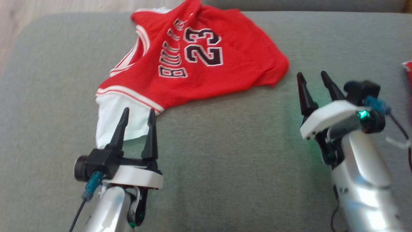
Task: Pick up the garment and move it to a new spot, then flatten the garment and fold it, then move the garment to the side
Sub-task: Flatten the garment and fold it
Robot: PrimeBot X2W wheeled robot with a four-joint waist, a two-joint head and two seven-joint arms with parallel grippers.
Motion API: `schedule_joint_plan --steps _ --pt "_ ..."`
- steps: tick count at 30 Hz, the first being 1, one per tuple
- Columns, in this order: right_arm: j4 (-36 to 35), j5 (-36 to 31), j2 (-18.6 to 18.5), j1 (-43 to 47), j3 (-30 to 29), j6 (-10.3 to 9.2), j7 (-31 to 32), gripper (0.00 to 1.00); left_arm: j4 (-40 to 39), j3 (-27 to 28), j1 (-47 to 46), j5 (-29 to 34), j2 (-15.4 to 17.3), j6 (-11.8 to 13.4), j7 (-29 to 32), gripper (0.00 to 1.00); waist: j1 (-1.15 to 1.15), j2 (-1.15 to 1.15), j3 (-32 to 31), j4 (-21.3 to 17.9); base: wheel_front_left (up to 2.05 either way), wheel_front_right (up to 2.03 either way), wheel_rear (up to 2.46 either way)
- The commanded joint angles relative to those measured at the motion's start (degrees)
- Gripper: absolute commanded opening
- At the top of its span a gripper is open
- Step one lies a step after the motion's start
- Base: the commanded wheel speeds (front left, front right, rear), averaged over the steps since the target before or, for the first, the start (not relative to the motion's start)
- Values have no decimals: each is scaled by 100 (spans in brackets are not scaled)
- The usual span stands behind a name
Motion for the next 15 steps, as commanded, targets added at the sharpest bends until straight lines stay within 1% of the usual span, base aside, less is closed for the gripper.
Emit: schedule_joint_plan --steps 1,3,8,10,14,15 --pt "153 -26 -9 -404 48 -5 155 100 -135 122 -259 55 -1 -53 -61 100 -1 0 203 230 0 0 0" --pt "559 56 -9 -709 -28 -5 320 100 -116 80 -321 56 -26 -81 -61 100 -1 0 282 338 0 0 0" --pt "1447 -40 -15 -1335 -284 -5 469 100 -74 -32 -438 33 -61 -116 -61 100 -1 0 435 566 0 0 0" --pt "1754 -82 -39 -1515 -345 -5 473 100 -61 -78 -468 19 -67 -116 -61 100 -1 0 476 630 0 0 0" --pt "2235 -154 -67 -1793 -280 -5 354 100 -45 -177 -511 -48 -72 -105 -61 100 -1 0 537 704 0 0 0" --pt "2338 -175 -75 -1851 -235 -5 322 91 -46 -201 -517 -72 -73 -95 -61 100 -1 0 549 710 0 0 0"
